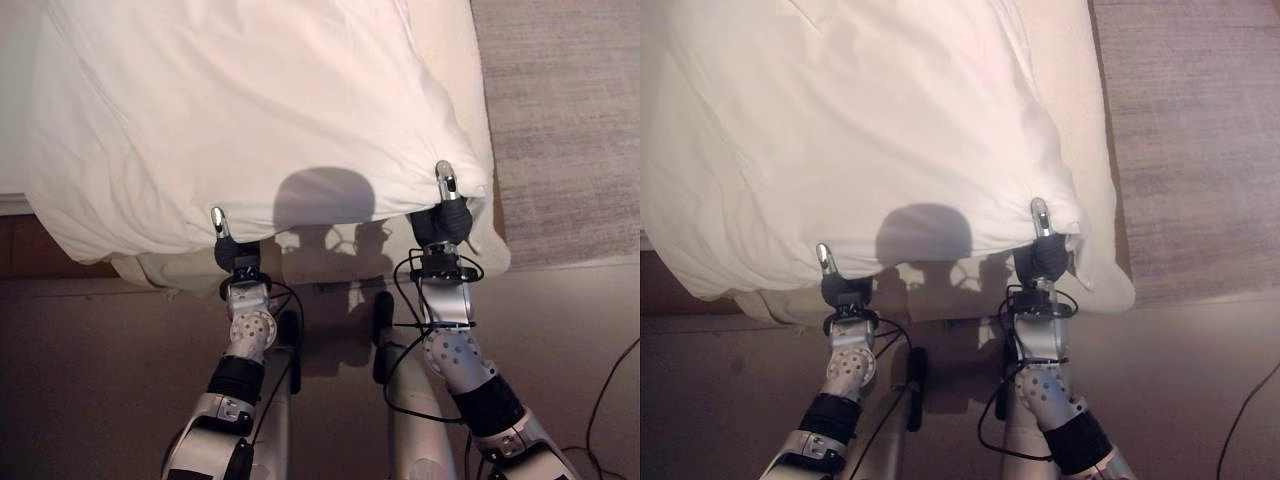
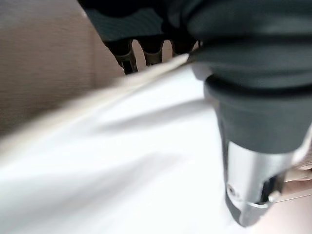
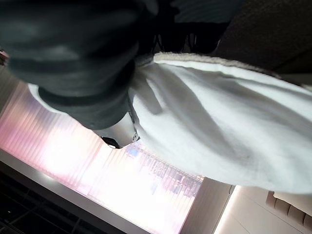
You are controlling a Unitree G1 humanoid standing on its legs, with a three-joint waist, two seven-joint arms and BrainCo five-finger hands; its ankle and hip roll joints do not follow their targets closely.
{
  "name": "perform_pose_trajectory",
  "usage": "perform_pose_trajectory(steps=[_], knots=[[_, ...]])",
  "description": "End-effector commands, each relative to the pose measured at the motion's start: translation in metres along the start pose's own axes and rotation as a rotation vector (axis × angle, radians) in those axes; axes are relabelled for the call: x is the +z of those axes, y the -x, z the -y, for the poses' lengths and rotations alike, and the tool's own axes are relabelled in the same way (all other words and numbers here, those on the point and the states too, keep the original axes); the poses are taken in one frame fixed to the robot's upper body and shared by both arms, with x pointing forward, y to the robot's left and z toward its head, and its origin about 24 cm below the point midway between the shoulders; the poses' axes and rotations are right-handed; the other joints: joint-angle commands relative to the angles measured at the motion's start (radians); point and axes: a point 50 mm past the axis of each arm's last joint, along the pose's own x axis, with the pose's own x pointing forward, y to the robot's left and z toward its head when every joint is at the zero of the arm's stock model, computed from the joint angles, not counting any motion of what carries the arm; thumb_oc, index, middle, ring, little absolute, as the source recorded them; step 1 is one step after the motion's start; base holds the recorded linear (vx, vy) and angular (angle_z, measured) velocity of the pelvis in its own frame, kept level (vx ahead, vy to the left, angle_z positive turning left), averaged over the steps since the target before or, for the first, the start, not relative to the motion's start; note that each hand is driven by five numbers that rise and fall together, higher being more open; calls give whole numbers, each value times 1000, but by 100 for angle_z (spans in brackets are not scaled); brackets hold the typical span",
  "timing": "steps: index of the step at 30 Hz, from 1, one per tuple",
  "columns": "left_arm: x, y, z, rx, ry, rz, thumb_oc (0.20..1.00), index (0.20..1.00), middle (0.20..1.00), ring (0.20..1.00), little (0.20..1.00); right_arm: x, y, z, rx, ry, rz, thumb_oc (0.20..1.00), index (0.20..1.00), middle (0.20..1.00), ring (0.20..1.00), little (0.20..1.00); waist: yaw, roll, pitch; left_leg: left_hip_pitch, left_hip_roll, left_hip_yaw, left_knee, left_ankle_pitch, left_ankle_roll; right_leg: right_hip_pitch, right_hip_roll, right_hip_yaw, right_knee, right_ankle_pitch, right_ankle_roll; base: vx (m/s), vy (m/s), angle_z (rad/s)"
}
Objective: Make the bed
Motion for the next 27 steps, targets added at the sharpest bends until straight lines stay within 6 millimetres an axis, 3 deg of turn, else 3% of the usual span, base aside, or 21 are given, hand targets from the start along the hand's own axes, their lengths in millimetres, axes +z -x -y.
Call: perform_pose_trajectory(steps=[1, 14, 15, 16, 17, 27], knots=[[41, -14, 6, 4, -46, 214, 1000, 1000, 1000, 1000, 1000, 52, 1, -15, 129, 21, 262, 200, 200, 200, 200, 200, -5, 28, -82, -32, -47, 25, -106, 88, 40, -19, 60, -1, 41, -29, 3, 0, 0, 0], [83, -22, 4, 74, -110, 367, 1000, 1000, 1000, 1000, 1000, 57, 4, -3, 65, 70, 248, 200, 200, 200, 200, 200, -4, 38, -84, -39, -46, 29, -103, 89, 35, -26, 59, -1, 44, -27, 3, 3, 2, -1], [86, -23, 2, 88, -111, 381, 849, 849, 849, 849, 849, 58, 4, -2, 58, 70, 252, 200, 200, 200, 200, 200, -5, 38, -86, -39, -46, 29, -103, 89, 35, -27, 59, -1, 44, -28, 3, 0, 0, 0], [89, -23, 1, 96, -100, 394, 416, 416, 416, 416, 416, 58, 5, -1, 53, 73, 247, 200, 200, 200, 200, 200, -4, 39, -87, -39, -47, 28, -102, 88, 35, -27, 59, 0, 45, -28, 3, 0, 0, 0], [92, -23, -2, 131, -109, 405, 200, 200, 200, 200, 200, 58, 6, 1, 41, 82, 239, 200, 200, 200, 200, 200, -6, 40, -89, -39, -47, 29, -101, 87, 35, -27, 58, 0, 47, -30, 3, 0, 0, 0], [90, -12, 9, 44, -134, 407, 200, 200, 200, 200, 200, 63, 10, 9, -5, 194, 223, 200, 200, 200, 200, 200, -5, 42, -83, -21, -50, 21, -102, 88, 35, -13, 71, 5, 45, -32, 4, 11, -15, -1]])
